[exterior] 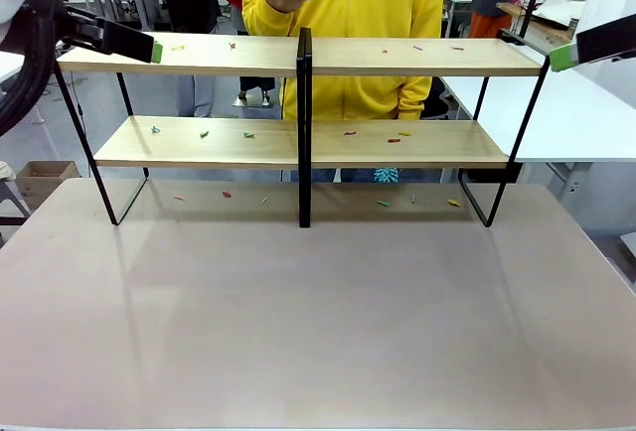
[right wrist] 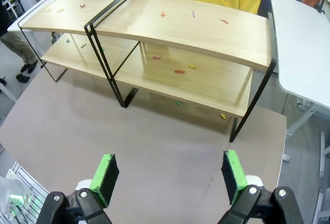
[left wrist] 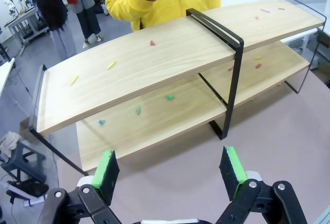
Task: Clean the shelves.
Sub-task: Pick up the Duster when the human hands it over.
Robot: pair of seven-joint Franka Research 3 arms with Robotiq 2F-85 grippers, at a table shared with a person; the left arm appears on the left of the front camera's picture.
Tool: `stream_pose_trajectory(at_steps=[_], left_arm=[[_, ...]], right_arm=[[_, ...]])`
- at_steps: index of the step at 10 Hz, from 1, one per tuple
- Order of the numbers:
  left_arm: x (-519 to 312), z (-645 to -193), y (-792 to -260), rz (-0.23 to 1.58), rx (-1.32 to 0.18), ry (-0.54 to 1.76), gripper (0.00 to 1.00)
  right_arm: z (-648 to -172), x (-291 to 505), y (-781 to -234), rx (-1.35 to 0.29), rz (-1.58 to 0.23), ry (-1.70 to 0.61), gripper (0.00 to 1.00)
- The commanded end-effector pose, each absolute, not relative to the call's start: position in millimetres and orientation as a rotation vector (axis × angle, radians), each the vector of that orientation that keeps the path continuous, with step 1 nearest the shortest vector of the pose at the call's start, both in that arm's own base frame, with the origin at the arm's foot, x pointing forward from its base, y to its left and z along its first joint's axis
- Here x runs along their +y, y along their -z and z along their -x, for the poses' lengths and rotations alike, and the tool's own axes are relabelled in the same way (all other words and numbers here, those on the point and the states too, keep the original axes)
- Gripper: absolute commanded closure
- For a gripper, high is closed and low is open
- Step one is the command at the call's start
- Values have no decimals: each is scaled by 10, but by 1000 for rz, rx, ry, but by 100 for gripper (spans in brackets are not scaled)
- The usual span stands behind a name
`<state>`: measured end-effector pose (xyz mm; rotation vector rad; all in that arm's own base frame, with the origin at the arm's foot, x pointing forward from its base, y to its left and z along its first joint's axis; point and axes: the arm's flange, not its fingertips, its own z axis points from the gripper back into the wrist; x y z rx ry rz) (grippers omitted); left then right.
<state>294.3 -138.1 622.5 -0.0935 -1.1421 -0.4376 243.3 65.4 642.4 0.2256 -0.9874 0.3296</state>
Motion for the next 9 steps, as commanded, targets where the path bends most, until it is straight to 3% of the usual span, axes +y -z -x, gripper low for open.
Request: stream_pose_trajectory(at_steps=[1,2,3,4,9], left_arm=[[-1041,-2434,-5358,103,-1164,448,0],[-1033,-2453,-5370,109,-1154,425,0],[-1377,-2957,-6216,98,-1140,437,0],[-1377,-2957,-6216,98,-1140,437,0],[-1377,-2957,-6216,98,-1140,437,0]], right_arm=[[-2318,704,-6022,-1008,-253,-307,0],[-2327,712,-6015,-1007,-245,-302,0],[-2336,712,-6007,-1016,-229,-282,0],[-2451,663,-6417,-988,-225,-329,0],[-2451,663,-6417,-988,-225,-329,0]])
